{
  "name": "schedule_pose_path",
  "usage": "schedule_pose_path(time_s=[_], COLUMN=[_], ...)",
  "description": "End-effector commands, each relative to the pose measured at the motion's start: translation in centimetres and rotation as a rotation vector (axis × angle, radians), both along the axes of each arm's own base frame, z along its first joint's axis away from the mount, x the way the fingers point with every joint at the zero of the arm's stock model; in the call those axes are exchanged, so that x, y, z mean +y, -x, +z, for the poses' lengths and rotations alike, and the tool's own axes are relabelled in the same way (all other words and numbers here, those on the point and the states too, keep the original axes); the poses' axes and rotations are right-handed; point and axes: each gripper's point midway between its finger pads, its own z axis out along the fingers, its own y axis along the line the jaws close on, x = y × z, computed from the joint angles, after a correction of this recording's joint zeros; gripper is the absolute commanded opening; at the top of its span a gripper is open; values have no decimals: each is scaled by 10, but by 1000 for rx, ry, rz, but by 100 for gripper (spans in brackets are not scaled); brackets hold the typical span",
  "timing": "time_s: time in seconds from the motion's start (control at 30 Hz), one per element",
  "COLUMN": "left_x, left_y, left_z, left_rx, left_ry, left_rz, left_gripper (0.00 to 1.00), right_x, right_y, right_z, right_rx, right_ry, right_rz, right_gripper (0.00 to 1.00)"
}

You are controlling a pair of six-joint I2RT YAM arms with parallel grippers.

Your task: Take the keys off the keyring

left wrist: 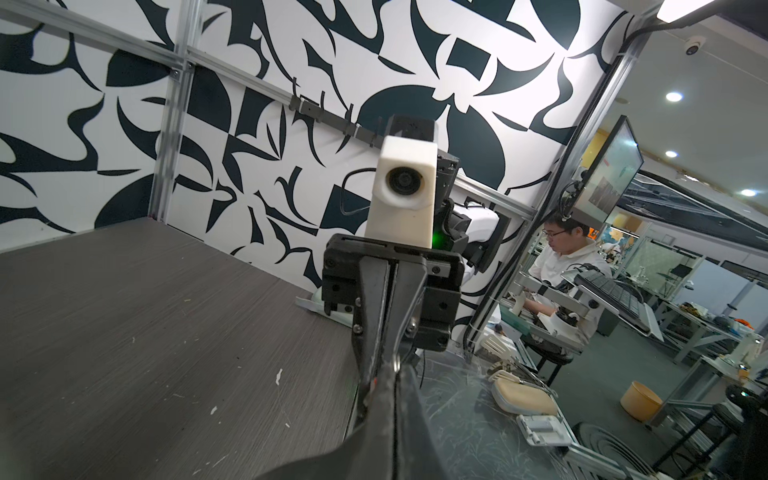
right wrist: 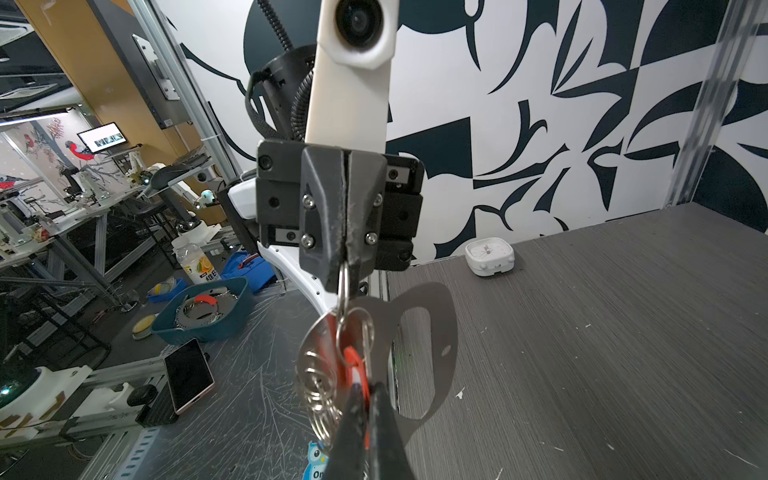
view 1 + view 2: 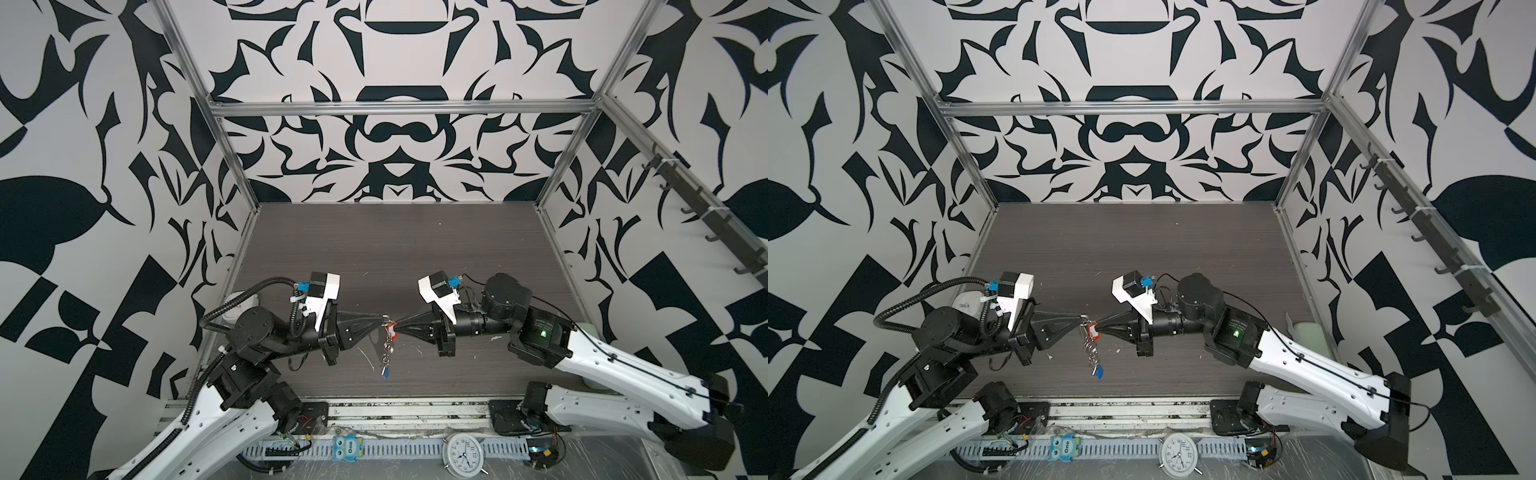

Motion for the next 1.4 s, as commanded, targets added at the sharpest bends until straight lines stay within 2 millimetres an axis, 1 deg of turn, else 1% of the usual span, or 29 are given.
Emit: schedule_pose_path(time_s=[0.0,0.3,0.47,0.57,0.63,0.67,0.7,0.77,0.8,0.87,1.0,1.1,1.2,1.37], left_x=[6,3,3,2,2,1,1,1,2,3,4,3,1,-1], left_y=[-1,-3,-2,-1,2,2,3,5,4,6,9,10,11,9], left_z=[17,21,21,18,16,15,14,13,12,11,10,10,8,6], left_rx=[-40,-47,-50,-46,-49,-46,-45,-47,-46,-48,-58,-63,-60,-54], left_ry=[81,107,109,101,87,76,67,56,52,48,50,52,46,40], left_rz=[32,20,16,8,-5,-10,-11,-17,-13,-13,-24,-35,-47,-50], left_gripper=[0,0,0,0,0,0,0,0,0,0,0,0,0,0], right_x=[1,11,16,18,15,12,10,4,1,-4,-13,-13,-8,-2], right_y=[-1,-4,-1,-4,-8,-9,-8,-6,-4,0,4,1,1,2], right_z=[9,-8,-13,-15,-14,-12,-7,2,7,15,33,46,52,55], right_rx=[-8,18,21,28,19,10,-3,-23,-32,-48,-77,-73,-54,-20], right_ry=[-31,26,59,77,78,73,62,39,25,1,-76,-137,-166,-192], right_rz=[-6,-5,6,-8,-40,-50,-55,-60,-58,-54,-63,-78,-68,-37], right_gripper=[0,0,0,0,0,1,9,27,34,41,46,47,48,46])
